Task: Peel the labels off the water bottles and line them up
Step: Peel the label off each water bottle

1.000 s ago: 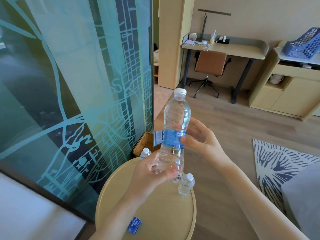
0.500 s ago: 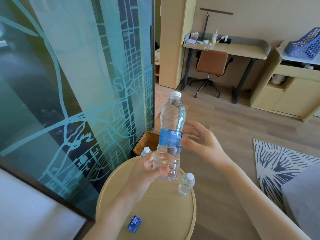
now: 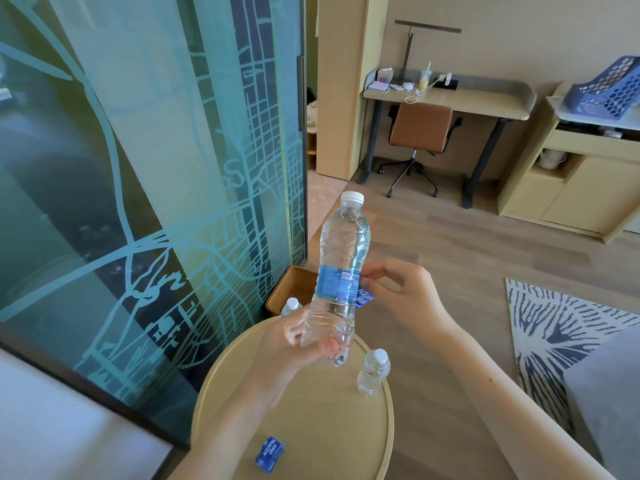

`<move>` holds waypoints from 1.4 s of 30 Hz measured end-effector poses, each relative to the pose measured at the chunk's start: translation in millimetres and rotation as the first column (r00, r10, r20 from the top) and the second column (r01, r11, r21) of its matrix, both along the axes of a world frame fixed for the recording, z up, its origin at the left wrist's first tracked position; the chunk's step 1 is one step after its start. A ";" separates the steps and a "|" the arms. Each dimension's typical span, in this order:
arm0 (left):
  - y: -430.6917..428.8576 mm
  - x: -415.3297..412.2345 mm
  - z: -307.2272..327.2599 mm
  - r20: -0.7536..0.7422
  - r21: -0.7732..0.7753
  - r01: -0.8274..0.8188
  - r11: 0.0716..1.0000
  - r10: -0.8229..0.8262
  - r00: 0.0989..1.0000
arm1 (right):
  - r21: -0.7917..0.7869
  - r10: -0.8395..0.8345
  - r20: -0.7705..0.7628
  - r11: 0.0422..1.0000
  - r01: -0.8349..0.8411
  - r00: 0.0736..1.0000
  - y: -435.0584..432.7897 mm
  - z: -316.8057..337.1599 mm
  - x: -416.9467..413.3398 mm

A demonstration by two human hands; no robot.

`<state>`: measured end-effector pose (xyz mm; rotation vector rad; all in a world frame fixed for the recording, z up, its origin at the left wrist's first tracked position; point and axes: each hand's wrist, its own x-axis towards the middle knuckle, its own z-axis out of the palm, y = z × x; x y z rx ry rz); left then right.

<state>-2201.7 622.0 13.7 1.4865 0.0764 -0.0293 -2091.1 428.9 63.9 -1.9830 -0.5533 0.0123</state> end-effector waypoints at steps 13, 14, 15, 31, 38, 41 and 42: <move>9.2 -0.2 1.2 0.043 0.084 -0.042 0.996 0.038 0.998 | -0.096 0.015 -0.038 0.995 -0.019 0.999 -9.9 9.1 0.2; 9.3 -0.4 0.8 0.044 0.089 -0.042 0.995 0.038 0.998 | -0.093 0.020 -0.054 0.995 -0.025 0.998 -8.9 8.6 -0.2; 9.0 -0.6 0.5 0.044 0.092 -0.043 0.995 0.039 0.998 | -0.088 0.031 -0.074 0.995 -0.038 0.997 -7.4 7.5 -0.9; 10.4 -0.7 -3.2 -0.005 0.144 -0.181 0.973 0.184 0.983 | -0.057 -0.041 -0.028 0.998 0.040 0.999 4.2 3.2 -11.6; 7.6 -5.7 -2.4 0.028 0.160 -0.176 0.971 0.173 0.984 | -0.207 0.063 -0.091 0.975 -0.080 0.994 10.2 3.7 -12.2; 7.1 -7.6 -1.0 0.023 0.160 -0.151 0.976 0.149 0.989 | -0.157 0.046 -0.136 0.985 -0.067 0.990 14.6 4.3 -12.2; 6.6 -8.2 0.0 0.021 0.162 -0.145 0.976 0.144 0.989 | -0.141 0.037 -0.155 0.988 -0.060 0.987 15.7 4.8 -11.6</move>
